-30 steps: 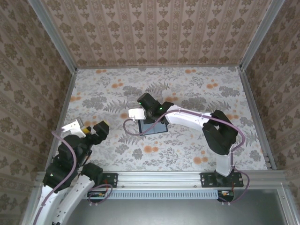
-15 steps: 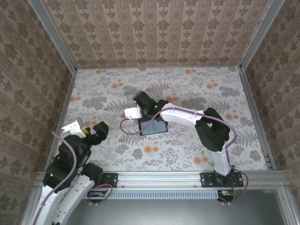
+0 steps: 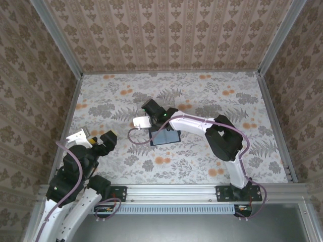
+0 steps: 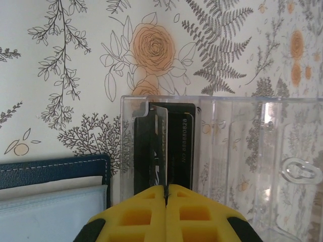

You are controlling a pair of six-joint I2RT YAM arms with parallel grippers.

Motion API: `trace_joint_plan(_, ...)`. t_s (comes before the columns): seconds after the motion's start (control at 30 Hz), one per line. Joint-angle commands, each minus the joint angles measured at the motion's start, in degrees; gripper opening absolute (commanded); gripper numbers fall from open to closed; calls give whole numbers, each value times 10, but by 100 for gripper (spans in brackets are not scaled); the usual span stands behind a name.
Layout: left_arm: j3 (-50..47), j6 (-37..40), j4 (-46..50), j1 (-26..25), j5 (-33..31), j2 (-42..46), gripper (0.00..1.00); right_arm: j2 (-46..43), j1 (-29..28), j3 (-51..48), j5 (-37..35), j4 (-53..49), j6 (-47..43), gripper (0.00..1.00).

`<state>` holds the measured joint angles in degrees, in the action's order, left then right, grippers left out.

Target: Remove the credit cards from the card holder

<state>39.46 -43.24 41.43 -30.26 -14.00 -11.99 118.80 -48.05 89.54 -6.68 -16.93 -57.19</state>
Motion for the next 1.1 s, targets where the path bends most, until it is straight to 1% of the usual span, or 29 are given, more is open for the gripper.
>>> trace_joint_plan(0.0, 2, 4, 13, 5, -4, -2, 100, 22, 0, 22, -2, -2, 14, 7)
trace_joint_plan(0.03, 2, 4, 12, 5, -3, -3, 100, 23, 0, 25, -4, 1, 17, 12)
trace_joint_plan(0.1, 3, 7, 12, 5, 0, -2, 100, 26, 3, 31, -7, 4, 24, 24)
trace_joint_plan(0.23, 1, 6, 11, 5, 1, -2, 100, 27, 6, 38, -20, 15, 35, 24)
trace_joint_plan(0.4, -4, 3, 8, 5, 6, -3, 100, 31, 9, 36, -61, 53, 41, 25)
trace_joint_plan(0.5, -4, 4, 6, 5, 9, -3, 100, 36, 11, 39, -77, 59, 47, 25)
trace_joint_plan(0.67, -5, 4, 6, 5, 12, -4, 100, 23, 13, 30, -59, 47, 65, 25)
trace_joint_plan(0.77, -6, 6, 4, 5, 15, -4, 100, -4, 13, 8, -27, 47, 79, 26)
trace_joint_plan(0.8, -7, 6, 3, 5, 16, -5, 100, -17, 13, -2, -13, 49, 84, 27)
trace_joint_plan(0.83, -8, 6, 2, 5, 17, -6, 100, -26, 13, -9, -1, 47, 89, 34)
trace_joint_plan(0.87, -9, 5, 0, 5, 19, -6, 100, -36, 13, -14, 16, 40, 93, 44)
trace_joint_plan(0.9, -11, 4, -2, 5, 20, -7, 100, -42, 13, -19, 27, 36, 95, 48)
trace_joint_plan(0.97, -13, 3, -5, 5, 20, -8, 100, -43, 11, -22, 35, 25, 97, 49)
trace_joint_plan(1.07, -15, 2, -7, 5, 24, -10, 100, -31, 9, -19, 22, 24, 97, 49)
